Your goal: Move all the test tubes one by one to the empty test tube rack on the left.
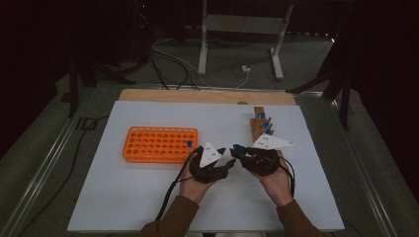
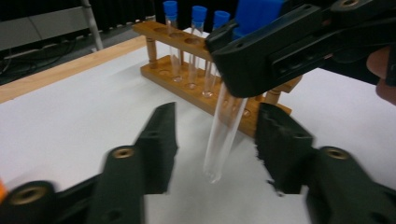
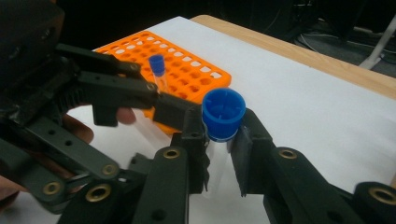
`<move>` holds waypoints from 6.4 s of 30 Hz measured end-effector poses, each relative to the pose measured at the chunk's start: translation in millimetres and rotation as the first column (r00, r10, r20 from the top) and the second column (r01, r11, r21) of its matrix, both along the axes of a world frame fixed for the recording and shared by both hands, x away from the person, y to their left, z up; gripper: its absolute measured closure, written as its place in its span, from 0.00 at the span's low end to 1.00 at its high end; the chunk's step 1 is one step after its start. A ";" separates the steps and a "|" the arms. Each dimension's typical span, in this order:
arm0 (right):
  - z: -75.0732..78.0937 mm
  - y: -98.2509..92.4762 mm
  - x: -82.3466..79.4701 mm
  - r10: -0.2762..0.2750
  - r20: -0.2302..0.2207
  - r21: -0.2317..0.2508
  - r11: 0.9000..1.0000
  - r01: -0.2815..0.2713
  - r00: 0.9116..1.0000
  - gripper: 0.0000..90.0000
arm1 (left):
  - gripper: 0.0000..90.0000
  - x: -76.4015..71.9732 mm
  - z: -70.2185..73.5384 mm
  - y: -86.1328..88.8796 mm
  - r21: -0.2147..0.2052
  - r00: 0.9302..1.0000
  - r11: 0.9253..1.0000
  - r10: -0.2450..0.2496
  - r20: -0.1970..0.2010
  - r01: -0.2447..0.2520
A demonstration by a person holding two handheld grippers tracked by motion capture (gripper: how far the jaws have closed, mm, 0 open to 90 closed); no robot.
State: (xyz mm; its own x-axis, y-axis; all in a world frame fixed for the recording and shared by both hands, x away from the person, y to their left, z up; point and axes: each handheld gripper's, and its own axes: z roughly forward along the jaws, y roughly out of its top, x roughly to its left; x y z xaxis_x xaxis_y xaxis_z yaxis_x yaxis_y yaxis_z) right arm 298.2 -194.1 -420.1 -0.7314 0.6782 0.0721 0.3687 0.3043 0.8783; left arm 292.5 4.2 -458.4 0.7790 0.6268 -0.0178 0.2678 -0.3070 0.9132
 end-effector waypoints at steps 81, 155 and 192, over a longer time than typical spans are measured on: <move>18.4 -68.9 11.9 -0.216 0.042 0.107 0.972 0.211 0.975 0.00 | 0.87 22.9 -12.9 119.3 -0.045 0.962 0.962 0.272 0.021 -0.271; -35.6 -88.7 70.4 -0.334 -0.058 -0.040 0.942 0.332 0.941 0.82 | 0.01 8.3 -2.5 143.4 -0.109 0.934 0.930 0.338 -0.112 -0.350; 13.8 -91.2 59.9 -0.322 0.023 -0.051 0.945 0.323 0.946 0.85 | 0.01 1.4 15.7 153.9 -0.057 0.952 0.951 0.299 -0.068 -0.303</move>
